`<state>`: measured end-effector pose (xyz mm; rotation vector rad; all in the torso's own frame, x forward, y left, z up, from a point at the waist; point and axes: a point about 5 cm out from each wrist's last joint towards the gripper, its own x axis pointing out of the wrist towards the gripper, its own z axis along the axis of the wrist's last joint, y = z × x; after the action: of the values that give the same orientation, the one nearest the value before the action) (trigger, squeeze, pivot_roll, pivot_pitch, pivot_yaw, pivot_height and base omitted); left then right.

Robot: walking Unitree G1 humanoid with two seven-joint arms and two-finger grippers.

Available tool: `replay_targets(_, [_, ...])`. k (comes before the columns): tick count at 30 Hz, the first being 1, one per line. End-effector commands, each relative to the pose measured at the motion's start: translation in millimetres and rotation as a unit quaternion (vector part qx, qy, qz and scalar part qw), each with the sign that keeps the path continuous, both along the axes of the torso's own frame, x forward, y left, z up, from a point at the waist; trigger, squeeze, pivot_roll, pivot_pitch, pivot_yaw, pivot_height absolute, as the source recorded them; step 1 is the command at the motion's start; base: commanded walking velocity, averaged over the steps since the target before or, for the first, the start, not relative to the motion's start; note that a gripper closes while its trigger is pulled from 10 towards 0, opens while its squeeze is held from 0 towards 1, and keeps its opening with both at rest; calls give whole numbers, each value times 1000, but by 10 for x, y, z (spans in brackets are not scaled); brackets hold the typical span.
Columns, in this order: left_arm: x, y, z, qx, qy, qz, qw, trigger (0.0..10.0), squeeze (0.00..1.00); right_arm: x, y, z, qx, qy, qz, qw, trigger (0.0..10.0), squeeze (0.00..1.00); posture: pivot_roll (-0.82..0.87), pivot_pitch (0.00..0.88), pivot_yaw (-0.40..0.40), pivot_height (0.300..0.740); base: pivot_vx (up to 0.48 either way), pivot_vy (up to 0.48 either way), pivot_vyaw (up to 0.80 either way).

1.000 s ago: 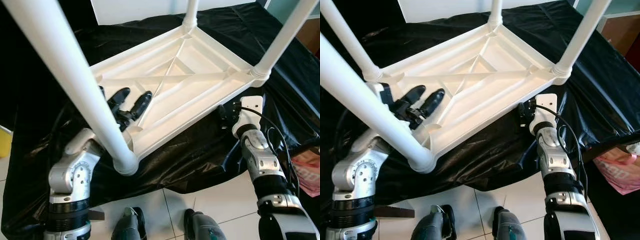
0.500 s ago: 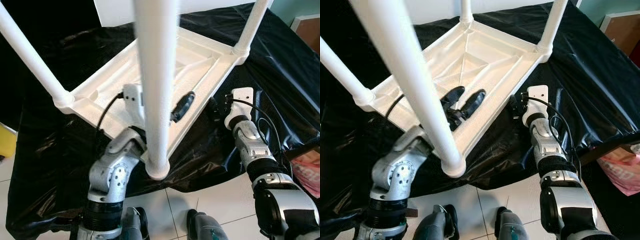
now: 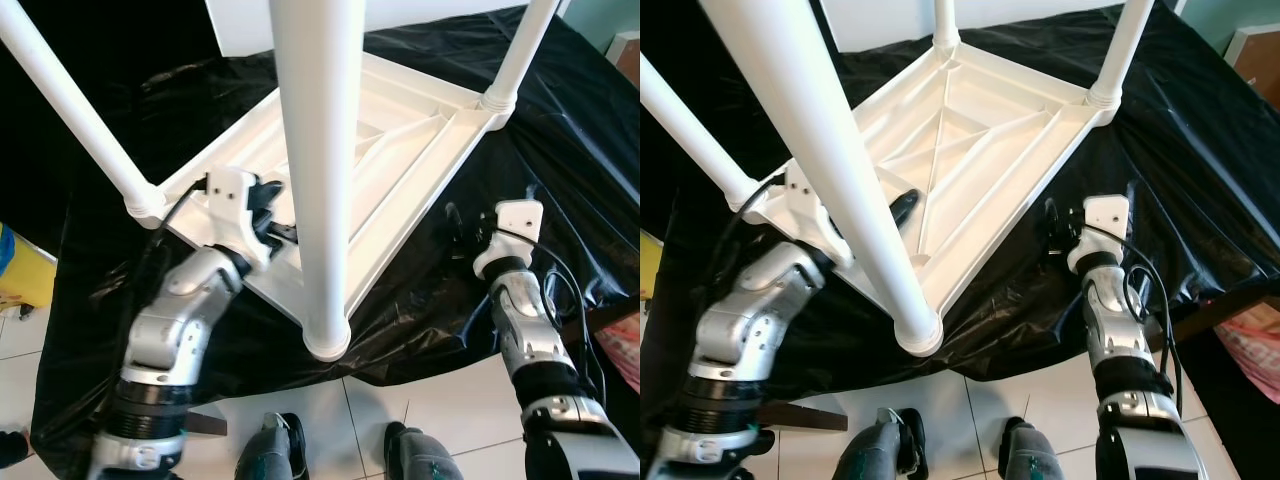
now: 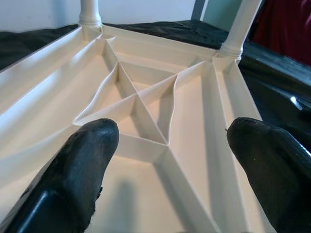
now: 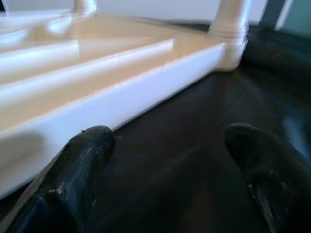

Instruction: Building children table

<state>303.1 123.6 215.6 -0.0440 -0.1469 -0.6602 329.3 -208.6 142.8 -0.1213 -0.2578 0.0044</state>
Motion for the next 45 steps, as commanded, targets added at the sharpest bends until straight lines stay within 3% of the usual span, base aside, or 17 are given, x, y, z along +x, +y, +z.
replay_targets(1, [-34, 6, -66, 43, -6, -94, 995, 10000, 0, -107, 59, 24, 8, -11, 18, 1000, 10000, 0, -8, 175, 91, 740, 0, 0, 0])
replay_targets(3, [-24, 37, -88, 50, 0, -100, 994, 10000, 0, -155, 76, 38, 11, -15, 24, 1000, 10000, 0, -8, 175, 91, 740, 0, 0, 0])
replay_targets(4, [-12, 87, -145, 57, 20, -125, 990, 10000, 1000, -248, 110, 78, 11, -22, 40, 999, 10000, 0, -20, 173, 94, 740, 0, 0, 0])
replay_targets(9, [-46, 110, -194, 89, 32, -171, 981, 10000, 1000, -372, 146, 137, 10, -28, 70, 997, 10000, 0, -32, 170, 92, 740, 0, 0, 0])
replay_targets(13, [-67, 142, -209, 162, 0, -201, 966, 10000, 1000, -479, 160, 149, -2, -17, 99, 995, 10000, 0, -39, 164, 95, 740, 0, 0, 0])
replay_targets(16, [-67, 142, -209, 162, 0, -201, 966, 10000, 1000, -479, 160, 149, -2, -17, 99, 995, 10000, 0, -39, 164, 95, 740, 0, 0, 0])
replay_targets(17, [-72, 150, -232, 179, 1, -217, 960, 10000, 0, -499, 161, 150, -9, -13, 106, 994, 10000, 0, -40, 164, 96, 740, 0, 0, 0])
replay_targets(19, [-73, 176, -289, 225, 1, -249, 942, 10000, 0, -539, 173, 162, -22, -2, 126, 992, 10000, 0, -46, 164, 101, 740, 0, 0, 0])
replay_targets(21, [-73, 176, -289, 225, 1, -249, 942, 10000, 0, -539, 173, 162, -22, -2, 126, 992, 10000, 0, -46, 164, 101, 740, 0, 0, 0])
replay_targets(22, [-75, 192, -307, 244, 0, -259, 934, 10000, 0, -546, 176, 171, -28, 0, 131, 991, 10000, 0, -47, 164, 101, 740, 0, 0, 0])
replay_targets(23, [-75, 192, -307, 244, 0, -259, 934, 10000, 0, -546, 176, 171, -28, 0, 131, 991, 10000, 0, -47, 164, 101, 740, 0, 0, 0])
replay_targets(25, [-47, 223, -345, 281, 1, -274, 920, 10000, 0, -552, 177, 198, -33, 5, 138, 990, 10000, 0, -46, 164, 103, 740, 0, 0, 0])
replay_targets(31, [48, 273, -412, 333, 2, -281, 900, 10000, 0, -532, 196, 234, -37, 6, 145, 989, 10000, 0, -50, 164, 104, 740, 0, 0, 0])
replay_targets(34, [142, 336, -496, 373, 5, -292, 881, 10000, 0, -530, 240, 261, -39, 5, 153, 987, 10000, 0, -56, 165, 111, 740, 0, 0, 0])
replay_targets(41, [228, 358, -553, 396, 15, -285, 873, 10000, 0, -532, 259, 279, -41, 4, 156, 987, 10000, 0, -61, 169, 120, 740, 0, 0, 0])
replay_targets(45, [348, 370, -586, 412, 27, -273, 869, 10000, 0, -529, 252, 296, -44, 5, 155, 987, 10000, 0, -62, 180, 133, 740, 0, 0, 0])
